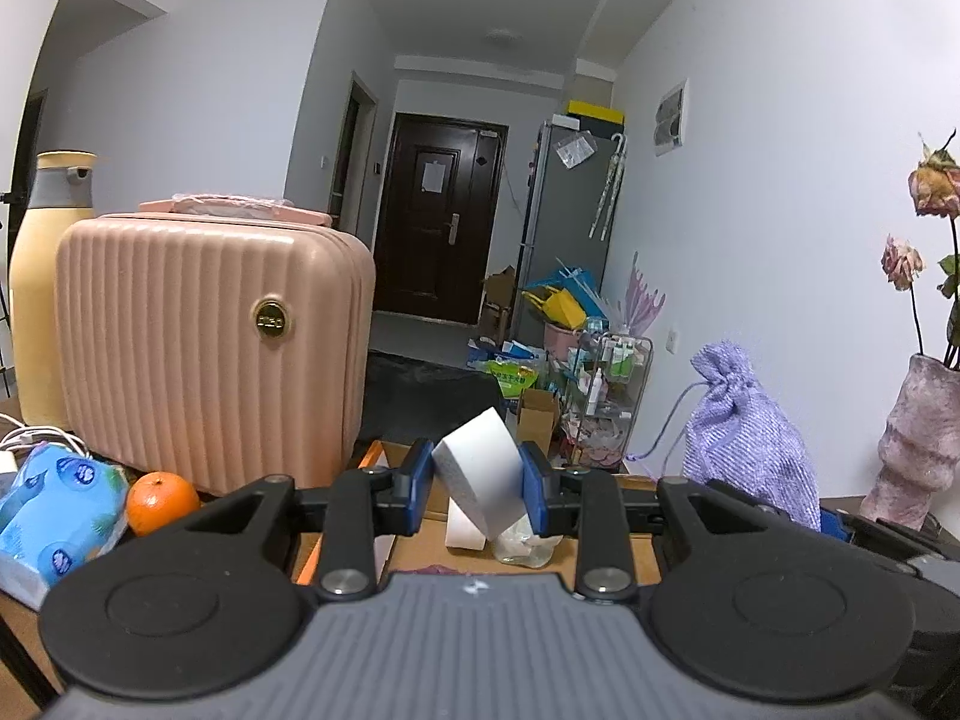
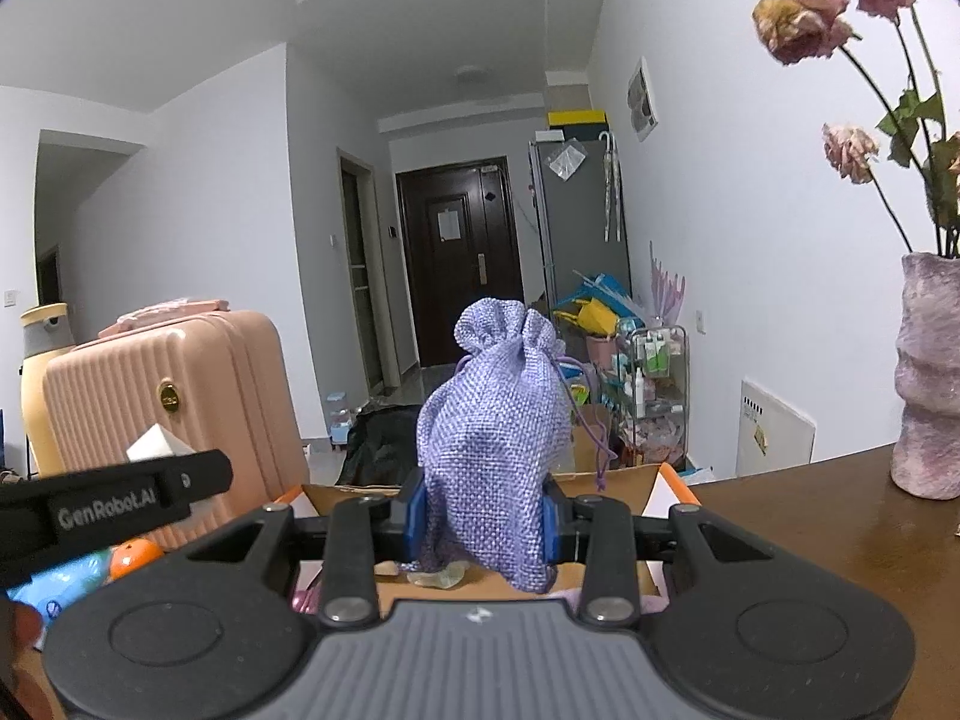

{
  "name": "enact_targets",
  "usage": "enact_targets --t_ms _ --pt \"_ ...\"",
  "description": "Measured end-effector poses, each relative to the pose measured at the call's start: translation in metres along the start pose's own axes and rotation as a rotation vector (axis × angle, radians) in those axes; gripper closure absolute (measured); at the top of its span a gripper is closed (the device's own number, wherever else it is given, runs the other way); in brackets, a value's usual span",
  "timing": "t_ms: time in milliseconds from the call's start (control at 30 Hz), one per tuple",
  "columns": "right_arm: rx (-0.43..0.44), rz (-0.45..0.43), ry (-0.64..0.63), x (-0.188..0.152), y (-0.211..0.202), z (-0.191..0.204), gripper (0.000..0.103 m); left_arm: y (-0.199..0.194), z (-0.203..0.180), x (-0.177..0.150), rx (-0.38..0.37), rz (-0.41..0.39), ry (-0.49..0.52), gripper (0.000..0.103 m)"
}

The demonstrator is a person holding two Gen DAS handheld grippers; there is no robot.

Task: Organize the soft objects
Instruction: 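Carry the wedge sponge and pouch in both tools over the red box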

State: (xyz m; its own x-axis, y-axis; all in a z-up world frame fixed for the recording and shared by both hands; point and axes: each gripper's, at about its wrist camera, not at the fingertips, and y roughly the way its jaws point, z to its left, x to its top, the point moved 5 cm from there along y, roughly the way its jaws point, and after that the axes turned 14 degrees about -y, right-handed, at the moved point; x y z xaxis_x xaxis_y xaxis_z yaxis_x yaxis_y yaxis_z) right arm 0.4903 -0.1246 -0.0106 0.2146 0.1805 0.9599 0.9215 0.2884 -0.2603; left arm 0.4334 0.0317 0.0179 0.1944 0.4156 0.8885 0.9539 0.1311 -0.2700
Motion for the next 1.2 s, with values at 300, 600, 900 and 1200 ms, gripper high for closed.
enact_targets --t_ms 300,600,900,1200 --pt "-0.002 0.057 -0.027 0.002 0.027 0.004 0.069 0.030 -0.010 0.004 0.024 0.033 0.027 0.071" --pt "-0.016 0.137 -0.081 -0.001 0.048 0.008 0.069 0.060 -0.010 -0.001 0.071 0.095 0.069 0.071" --pt "0.005 0.177 -0.086 -0.009 0.064 0.008 0.069 0.086 0.000 -0.007 0.122 0.146 0.078 0.071" --pt "0.014 0.204 -0.085 -0.019 0.072 0.008 0.069 0.099 0.007 -0.020 0.139 0.166 0.089 0.071"
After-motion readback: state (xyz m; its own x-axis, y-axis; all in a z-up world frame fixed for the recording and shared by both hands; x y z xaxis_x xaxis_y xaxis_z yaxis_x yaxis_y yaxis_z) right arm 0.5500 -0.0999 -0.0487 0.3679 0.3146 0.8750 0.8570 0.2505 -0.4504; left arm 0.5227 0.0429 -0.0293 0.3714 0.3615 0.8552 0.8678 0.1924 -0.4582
